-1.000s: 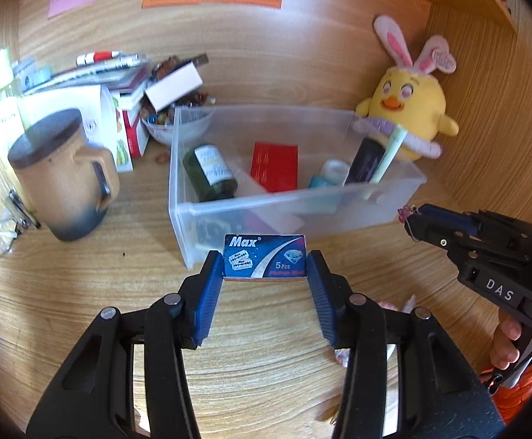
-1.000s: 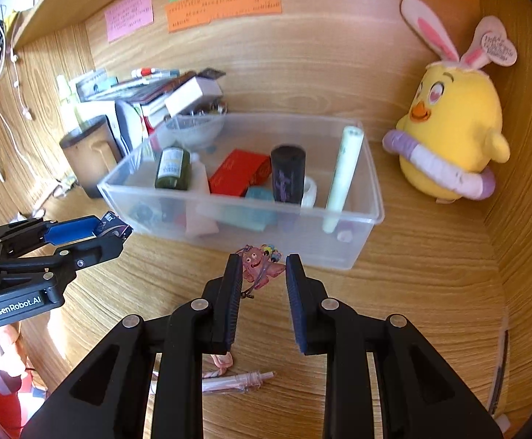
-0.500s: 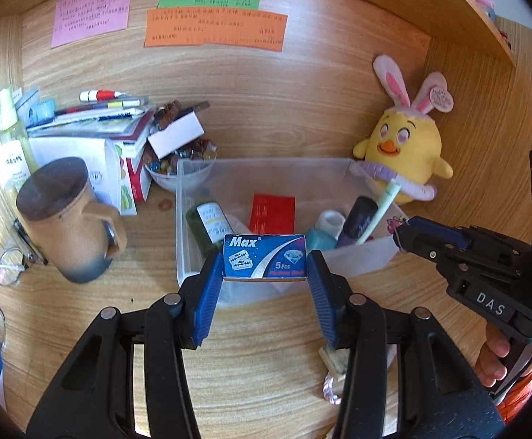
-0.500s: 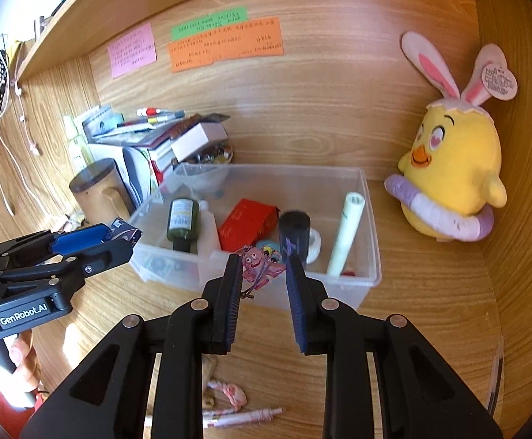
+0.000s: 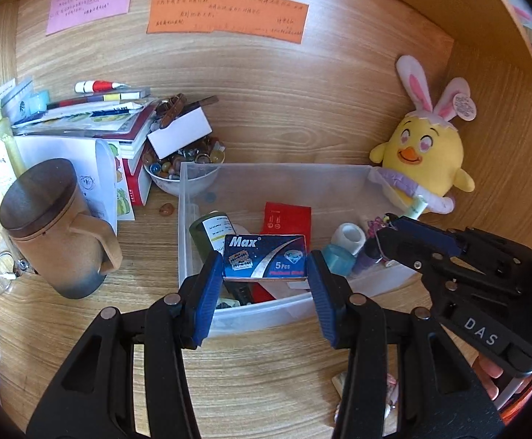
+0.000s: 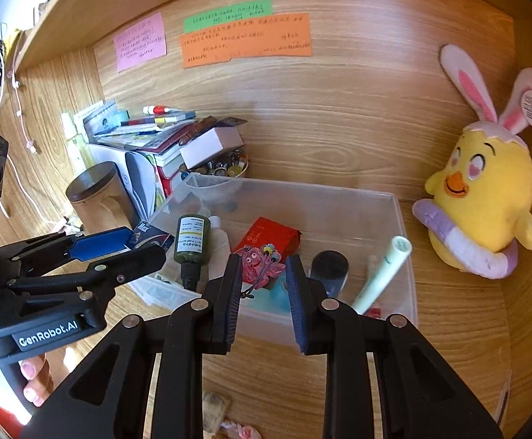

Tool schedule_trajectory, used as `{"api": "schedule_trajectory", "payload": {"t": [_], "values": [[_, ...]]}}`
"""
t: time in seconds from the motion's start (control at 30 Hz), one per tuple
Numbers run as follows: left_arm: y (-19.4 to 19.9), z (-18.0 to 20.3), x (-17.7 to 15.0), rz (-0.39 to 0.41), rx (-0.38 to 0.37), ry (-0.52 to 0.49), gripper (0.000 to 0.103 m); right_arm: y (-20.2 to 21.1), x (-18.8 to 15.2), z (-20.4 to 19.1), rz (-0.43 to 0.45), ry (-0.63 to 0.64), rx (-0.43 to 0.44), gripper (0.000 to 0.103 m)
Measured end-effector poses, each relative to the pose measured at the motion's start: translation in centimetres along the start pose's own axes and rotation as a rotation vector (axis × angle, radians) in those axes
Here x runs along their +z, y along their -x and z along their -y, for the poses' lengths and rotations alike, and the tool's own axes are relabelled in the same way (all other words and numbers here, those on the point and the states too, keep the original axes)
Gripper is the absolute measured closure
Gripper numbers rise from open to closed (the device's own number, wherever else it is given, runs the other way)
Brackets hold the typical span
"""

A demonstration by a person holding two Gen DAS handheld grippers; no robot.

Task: Organize objects
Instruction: 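Carry both items over the clear box and open both tools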

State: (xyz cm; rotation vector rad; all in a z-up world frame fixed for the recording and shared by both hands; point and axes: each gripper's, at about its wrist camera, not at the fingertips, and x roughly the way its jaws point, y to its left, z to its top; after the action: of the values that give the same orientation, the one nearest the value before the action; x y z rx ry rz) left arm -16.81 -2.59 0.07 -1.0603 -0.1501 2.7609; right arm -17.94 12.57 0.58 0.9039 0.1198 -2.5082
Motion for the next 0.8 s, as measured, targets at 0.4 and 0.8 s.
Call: {"api": "schedule_trajectory", "payload": {"t": [0.4, 0.8], "values": [[-2.6, -0.8, -0.3, -0.046, 0.024, 0.010, 0.056, -4.2, -0.2, -1.0, -0.080, 0.031, 0.006, 0.081], [-2.1, -0.7, -0.1, -0.032, 0.022, 0.020, 0.051, -5.0, -0.4, -0.7, -0.102, 0.031, 0.025, 0.080]]}}
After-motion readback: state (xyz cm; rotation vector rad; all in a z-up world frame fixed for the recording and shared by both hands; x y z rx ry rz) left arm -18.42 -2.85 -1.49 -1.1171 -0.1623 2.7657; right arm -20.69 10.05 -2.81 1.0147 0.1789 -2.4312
